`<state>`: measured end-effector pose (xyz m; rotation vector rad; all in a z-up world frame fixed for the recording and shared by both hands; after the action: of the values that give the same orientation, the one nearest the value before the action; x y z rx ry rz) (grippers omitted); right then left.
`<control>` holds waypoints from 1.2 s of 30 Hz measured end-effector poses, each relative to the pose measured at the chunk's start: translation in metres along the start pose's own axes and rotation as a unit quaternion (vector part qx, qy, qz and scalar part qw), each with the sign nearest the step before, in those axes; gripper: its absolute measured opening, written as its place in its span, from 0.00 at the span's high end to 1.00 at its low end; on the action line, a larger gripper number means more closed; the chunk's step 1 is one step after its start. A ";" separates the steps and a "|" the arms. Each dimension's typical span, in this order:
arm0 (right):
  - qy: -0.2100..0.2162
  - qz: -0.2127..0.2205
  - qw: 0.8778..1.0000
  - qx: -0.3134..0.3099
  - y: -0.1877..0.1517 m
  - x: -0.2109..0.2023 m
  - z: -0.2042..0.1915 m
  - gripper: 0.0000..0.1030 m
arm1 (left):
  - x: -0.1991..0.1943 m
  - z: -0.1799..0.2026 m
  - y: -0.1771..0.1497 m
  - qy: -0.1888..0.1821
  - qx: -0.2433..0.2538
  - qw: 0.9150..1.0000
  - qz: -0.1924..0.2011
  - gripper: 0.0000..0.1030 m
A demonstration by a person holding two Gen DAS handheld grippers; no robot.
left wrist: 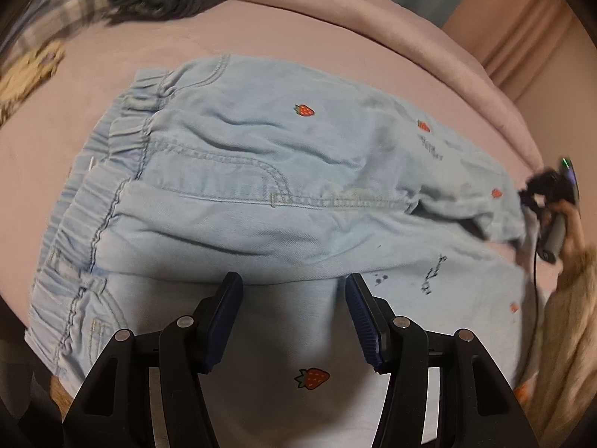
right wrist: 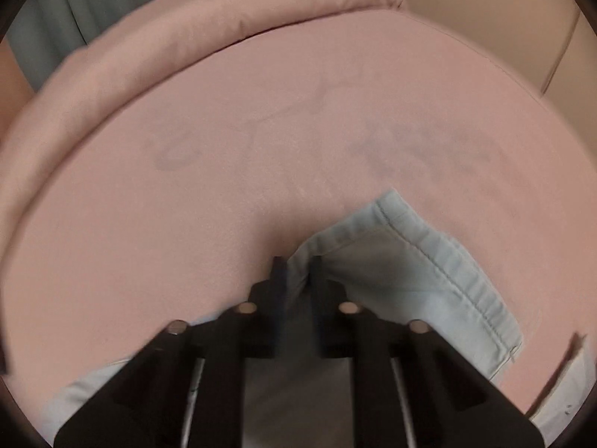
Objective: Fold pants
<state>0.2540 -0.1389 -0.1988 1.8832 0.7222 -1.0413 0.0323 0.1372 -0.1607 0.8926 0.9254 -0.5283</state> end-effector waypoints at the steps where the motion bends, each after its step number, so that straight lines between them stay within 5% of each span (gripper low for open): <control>1: 0.040 0.010 0.999 0.017 0.005 -0.019 0.003 0.93 | -0.002 -0.002 0.002 -0.007 -0.015 1.000 0.000 0.46; 5: 0.151 0.043 0.987 0.020 -0.002 -0.105 0.022 0.93 | -0.021 -0.005 0.006 -0.038 -0.045 0.998 0.004 0.46; 9: 0.220 0.052 0.973 0.045 -0.043 -0.162 0.064 0.93 | -0.049 0.002 0.022 -0.089 -0.055 0.994 0.038 0.46; 17: 0.156 -0.001 0.981 0.114 -0.106 -0.132 0.163 0.93 | -0.035 0.003 0.081 -0.129 -0.085 0.987 0.052 0.35; 22: 0.158 -0.010 0.982 0.105 -0.118 -0.140 0.165 0.93 | 0.010 0.003 0.101 -0.091 -0.112 0.990 -0.007 0.31; 28: 0.138 -0.002 0.988 0.074 -0.110 -0.137 0.163 0.93 | 0.012 -0.004 0.142 -0.115 -0.154 0.981 0.000 0.31; 33: 0.146 -0.007 0.986 0.075 -0.110 -0.135 0.174 0.93 | 0.028 -0.019 0.159 -0.089 -0.152 0.984 -0.023 0.28; 34: 0.150 -0.009 0.986 0.076 -0.110 -0.135 0.174 0.93 | 0.038 -0.027 0.159 -0.084 -0.167 0.982 -0.032 0.30; 36: 0.149 -0.009 0.986 0.071 -0.107 -0.134 0.170 0.93 | 0.048 -0.041 0.152 -0.055 -0.183 0.981 -0.043 0.80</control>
<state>0.0392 -0.2479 -0.1754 2.1899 0.8540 -0.8479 0.1487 0.2531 -0.1495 0.4877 0.9257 -0.4561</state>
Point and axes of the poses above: each gripper's, at about its wrist camera, not at the fingertips, and x roughly the way its jaws point, z to its right, y to its top, the point moved 9 cm from there along x, roughly the way its jaws point, and after that the axes turned 5 degrees about x, right-handed, at the moved point
